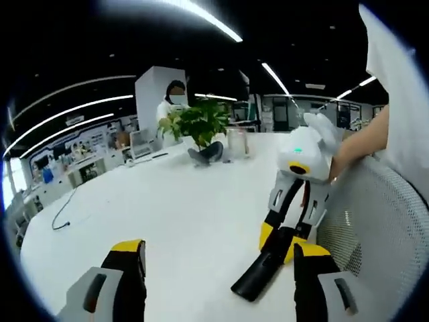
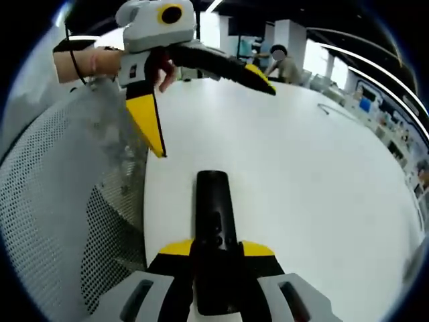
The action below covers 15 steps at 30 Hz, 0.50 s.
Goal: Press the specified remote control buttons in sequence, fully releasing each button before pressing the next.
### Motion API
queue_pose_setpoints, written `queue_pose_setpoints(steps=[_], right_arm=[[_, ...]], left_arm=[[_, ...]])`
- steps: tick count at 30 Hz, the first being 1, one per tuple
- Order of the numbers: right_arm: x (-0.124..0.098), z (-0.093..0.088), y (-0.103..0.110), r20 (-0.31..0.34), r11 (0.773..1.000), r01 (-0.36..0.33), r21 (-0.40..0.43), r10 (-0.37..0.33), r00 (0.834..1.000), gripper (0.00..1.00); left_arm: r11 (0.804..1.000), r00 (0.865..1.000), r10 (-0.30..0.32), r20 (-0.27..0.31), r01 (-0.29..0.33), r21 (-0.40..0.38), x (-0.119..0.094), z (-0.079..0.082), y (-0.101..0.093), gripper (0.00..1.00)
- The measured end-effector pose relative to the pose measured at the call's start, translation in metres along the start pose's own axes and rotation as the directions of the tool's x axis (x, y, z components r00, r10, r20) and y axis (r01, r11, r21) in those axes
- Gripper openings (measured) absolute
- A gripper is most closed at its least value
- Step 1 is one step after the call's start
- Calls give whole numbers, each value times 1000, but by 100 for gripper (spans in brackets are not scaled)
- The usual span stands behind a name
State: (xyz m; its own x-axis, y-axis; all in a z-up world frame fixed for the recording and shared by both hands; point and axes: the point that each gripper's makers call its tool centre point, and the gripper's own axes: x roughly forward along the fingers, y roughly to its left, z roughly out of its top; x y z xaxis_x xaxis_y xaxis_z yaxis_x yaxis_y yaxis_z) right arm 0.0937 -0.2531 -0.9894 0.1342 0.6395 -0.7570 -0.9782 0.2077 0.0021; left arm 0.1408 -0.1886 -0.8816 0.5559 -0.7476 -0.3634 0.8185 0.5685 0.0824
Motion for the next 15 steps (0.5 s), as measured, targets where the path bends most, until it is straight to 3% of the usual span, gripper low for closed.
queue_pose_setpoints(steps=[3, 6, 15], right_arm=[[0, 0, 0, -1, 1000, 0, -1, 0, 1000, 22], [0, -1, 0, -1, 1000, 1, -2, -1, 1000, 22], [0, 0, 0, 1, 1000, 2, 2, -2, 1000, 22]], left_arm=[[998, 999, 43, 27, -41, -43, -9, 9, 5, 100], [989, 986, 124, 108, -113, -100, -23, 24, 10, 100], [963, 948, 268, 174, -258, -80, -63, 35, 14, 100]])
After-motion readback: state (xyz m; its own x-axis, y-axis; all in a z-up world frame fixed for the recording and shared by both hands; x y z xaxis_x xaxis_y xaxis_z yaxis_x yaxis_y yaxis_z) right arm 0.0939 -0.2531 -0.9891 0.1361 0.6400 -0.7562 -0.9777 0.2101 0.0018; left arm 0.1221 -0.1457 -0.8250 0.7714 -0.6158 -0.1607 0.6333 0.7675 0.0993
